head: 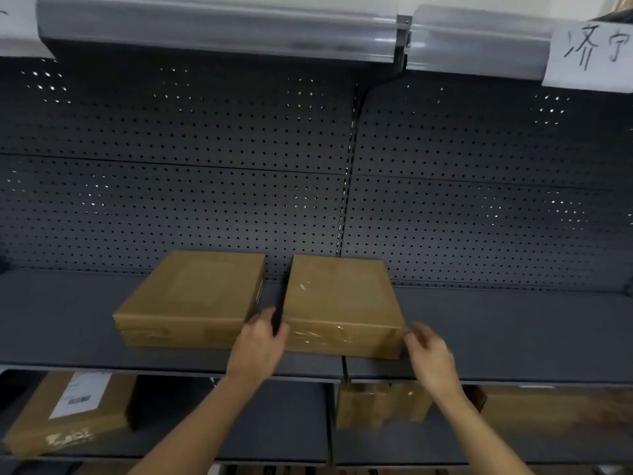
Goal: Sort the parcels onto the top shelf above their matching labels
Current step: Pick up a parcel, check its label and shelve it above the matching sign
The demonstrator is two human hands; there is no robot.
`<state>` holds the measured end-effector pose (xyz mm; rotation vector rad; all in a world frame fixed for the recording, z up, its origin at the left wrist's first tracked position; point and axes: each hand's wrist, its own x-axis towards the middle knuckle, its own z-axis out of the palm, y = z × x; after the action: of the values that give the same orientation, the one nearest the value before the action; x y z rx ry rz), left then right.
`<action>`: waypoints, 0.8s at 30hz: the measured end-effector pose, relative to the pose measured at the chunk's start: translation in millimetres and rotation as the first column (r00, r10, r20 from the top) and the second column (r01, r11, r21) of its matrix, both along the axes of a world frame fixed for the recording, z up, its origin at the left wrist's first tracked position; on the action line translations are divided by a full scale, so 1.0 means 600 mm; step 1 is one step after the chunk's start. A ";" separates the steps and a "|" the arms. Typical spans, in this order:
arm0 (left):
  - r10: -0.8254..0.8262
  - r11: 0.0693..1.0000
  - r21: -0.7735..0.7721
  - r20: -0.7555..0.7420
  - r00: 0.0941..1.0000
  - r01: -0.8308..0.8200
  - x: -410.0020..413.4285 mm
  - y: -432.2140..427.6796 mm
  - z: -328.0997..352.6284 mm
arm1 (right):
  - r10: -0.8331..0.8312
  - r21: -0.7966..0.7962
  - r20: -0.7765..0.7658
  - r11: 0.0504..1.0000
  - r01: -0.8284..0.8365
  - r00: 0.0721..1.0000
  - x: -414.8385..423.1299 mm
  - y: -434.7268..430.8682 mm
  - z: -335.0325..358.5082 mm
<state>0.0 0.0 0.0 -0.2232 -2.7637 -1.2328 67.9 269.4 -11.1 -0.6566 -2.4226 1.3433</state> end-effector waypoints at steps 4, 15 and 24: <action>0.012 0.998 0.062 0.219 0.976 -0.027 -0.043 0.021 0.008 | 0.044 -0.038 0.136 0.998 -0.039 0.990 -0.054 -0.002 0.009; -0.004 0.974 0.221 0.233 0.972 -0.049 -0.069 0.037 -0.038 | -0.005 -0.253 0.125 0.967 0.037 0.992 -0.087 -0.002 -0.010; 0.007 0.915 0.400 0.128 0.992 -0.058 0.016 -0.001 -0.032 | -0.009 -0.496 -0.154 0.865 -0.069 0.988 0.003 -0.042 0.022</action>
<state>9.9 -0.7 -19.4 -0.0630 -2.5141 -1.8234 69.9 244.5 2.3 -0.6046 -1.9713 1.9860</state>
